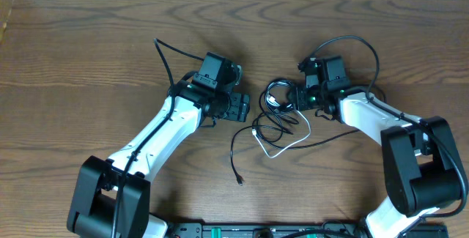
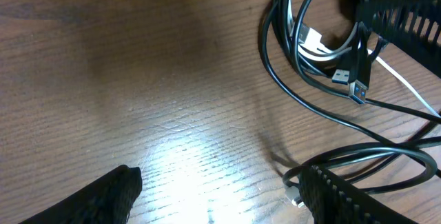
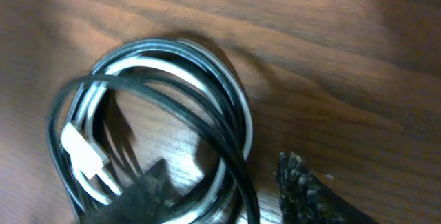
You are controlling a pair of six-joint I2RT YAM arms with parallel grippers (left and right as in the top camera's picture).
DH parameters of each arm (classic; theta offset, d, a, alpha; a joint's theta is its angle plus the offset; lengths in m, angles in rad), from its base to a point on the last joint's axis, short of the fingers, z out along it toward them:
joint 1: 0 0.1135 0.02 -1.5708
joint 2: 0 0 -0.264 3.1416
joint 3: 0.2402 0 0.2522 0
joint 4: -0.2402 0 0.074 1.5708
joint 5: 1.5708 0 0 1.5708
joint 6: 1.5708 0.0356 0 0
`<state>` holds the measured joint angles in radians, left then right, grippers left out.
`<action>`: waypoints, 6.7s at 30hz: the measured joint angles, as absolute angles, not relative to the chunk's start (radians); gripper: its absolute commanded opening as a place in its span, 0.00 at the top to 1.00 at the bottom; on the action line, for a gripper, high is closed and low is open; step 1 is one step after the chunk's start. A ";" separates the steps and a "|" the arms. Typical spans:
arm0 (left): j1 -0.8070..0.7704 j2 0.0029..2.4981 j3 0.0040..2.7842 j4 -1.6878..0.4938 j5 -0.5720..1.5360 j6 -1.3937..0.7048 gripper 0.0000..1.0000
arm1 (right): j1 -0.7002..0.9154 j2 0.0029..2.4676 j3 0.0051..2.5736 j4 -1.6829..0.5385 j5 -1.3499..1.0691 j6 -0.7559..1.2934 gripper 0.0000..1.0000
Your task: Untangle cables
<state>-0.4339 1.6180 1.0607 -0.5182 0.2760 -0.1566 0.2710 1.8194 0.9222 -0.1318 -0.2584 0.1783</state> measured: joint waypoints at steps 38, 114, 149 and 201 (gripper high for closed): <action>-0.433 1.593 1.061 -0.151 0.593 -0.239 0.11 | 0.347 1.312 0.971 -0.152 -0.547 0.248 0.99; -0.405 1.254 1.106 0.044 0.570 -0.318 0.92 | 0.342 1.394 0.965 -0.603 -0.486 0.271 0.72; -0.205 1.255 1.108 -0.472 0.288 -0.179 0.93 | 0.212 1.272 0.958 -0.503 0.141 0.281 0.99; -0.258 1.444 1.108 -0.698 0.422 -0.070 0.24 | 0.211 1.310 0.958 -0.586 -0.154 0.215 0.46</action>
